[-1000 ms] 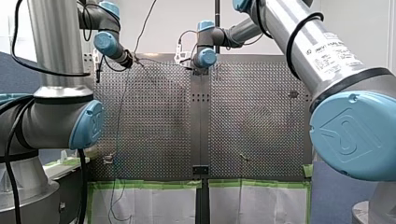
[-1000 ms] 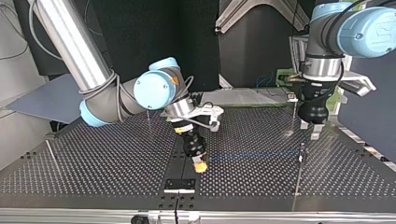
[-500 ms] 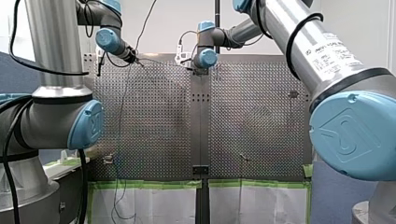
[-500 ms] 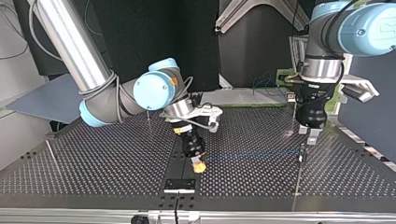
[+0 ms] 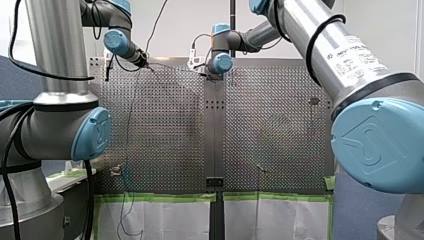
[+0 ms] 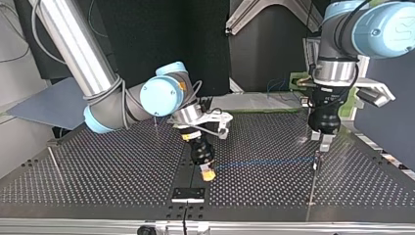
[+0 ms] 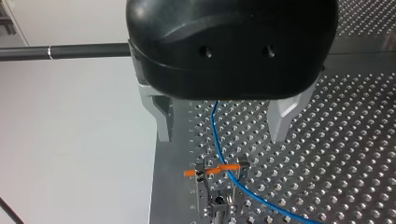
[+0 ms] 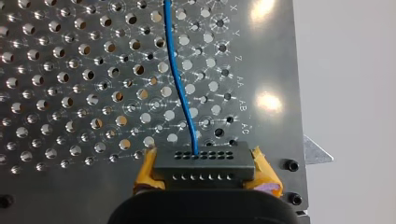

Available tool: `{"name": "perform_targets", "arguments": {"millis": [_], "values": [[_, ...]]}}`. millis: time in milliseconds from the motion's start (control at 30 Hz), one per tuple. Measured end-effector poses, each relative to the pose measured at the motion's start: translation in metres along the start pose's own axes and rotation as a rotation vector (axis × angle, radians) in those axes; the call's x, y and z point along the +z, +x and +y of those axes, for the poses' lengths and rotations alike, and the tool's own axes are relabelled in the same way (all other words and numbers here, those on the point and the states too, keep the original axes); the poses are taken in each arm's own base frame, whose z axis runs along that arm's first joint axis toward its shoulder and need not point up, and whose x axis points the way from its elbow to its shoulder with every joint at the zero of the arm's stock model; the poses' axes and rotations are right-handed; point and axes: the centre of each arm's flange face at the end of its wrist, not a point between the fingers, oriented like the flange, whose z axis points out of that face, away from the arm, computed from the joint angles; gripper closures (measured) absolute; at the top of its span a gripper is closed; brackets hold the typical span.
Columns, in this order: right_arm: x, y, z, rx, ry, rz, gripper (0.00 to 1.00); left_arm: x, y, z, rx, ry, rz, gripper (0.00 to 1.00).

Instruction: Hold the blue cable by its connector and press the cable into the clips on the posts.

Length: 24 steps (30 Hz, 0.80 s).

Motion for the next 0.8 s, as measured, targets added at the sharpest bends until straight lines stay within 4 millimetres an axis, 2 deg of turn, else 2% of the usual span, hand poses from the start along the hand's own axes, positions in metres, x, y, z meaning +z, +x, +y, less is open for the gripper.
{"name": "perform_targets", "arguments": {"millis": [467, 800], "values": [[0.0, -0.004, 0.001, 0.0, -0.001, -0.008, 1.0, -0.002, 0.002, -0.005, -0.002, 0.006, 0.011, 0.0], [0.0, -0.009, 0.003, -0.002, -0.005, -0.015, 1.0, -0.005, 0.006, -0.028, 0.003, 0.065, 0.022, 0.0]]}}
